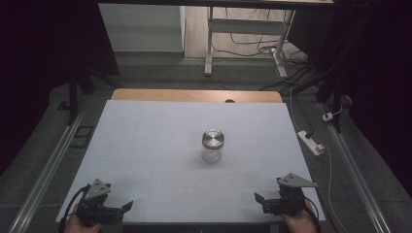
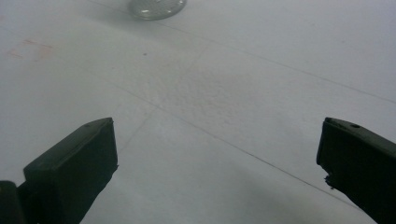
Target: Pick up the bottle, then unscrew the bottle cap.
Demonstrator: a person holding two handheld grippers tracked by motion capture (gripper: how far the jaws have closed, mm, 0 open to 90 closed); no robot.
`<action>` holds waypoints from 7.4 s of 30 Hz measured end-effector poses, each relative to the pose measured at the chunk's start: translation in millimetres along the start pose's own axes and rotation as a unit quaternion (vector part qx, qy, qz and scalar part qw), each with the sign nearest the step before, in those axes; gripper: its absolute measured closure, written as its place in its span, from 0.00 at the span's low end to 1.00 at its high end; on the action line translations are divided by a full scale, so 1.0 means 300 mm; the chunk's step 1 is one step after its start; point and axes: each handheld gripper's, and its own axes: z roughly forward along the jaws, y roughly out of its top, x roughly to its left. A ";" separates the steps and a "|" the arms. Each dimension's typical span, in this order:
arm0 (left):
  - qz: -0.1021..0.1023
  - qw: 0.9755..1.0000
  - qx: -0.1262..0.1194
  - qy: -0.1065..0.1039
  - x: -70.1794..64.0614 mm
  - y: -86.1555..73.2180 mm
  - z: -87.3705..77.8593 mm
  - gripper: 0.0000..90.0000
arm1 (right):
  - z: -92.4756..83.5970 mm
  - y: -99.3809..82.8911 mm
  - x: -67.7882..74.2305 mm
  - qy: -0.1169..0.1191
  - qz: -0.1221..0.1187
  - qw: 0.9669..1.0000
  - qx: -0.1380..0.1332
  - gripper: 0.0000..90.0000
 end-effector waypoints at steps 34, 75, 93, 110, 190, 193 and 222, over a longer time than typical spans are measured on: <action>0.007 1.000 0.015 -0.015 -0.002 0.005 0.010 0.00 | -0.011 0.016 0.007 0.038 -0.020 0.999 -0.022 0.00; 0.001 1.000 0.017 -0.021 0.003 0.004 0.012 0.00 | 0.148 0.146 0.064 0.111 -0.057 0.992 -0.024 0.00; -0.006 0.999 0.015 -0.028 0.010 0.004 0.011 0.00 | 0.270 0.216 0.077 0.114 -0.071 0.991 -0.015 0.00; -0.008 0.999 0.015 -0.036 0.013 0.003 0.011 0.00 | 0.407 0.321 0.091 0.102 -0.074 0.992 -0.015 0.00; -0.003 0.999 0.018 -0.038 0.010 0.004 0.011 0.00 | 0.408 0.407 0.199 0.141 -0.129 0.981 -0.041 0.17; -0.003 0.999 0.017 -0.038 0.010 0.004 0.011 0.00 | 0.388 0.398 0.214 0.149 -0.130 0.979 -0.042 0.17; -0.012 0.997 0.013 -0.071 0.016 0.008 0.007 0.00 | 0.325 0.344 0.335 0.191 -0.157 0.968 -0.034 0.17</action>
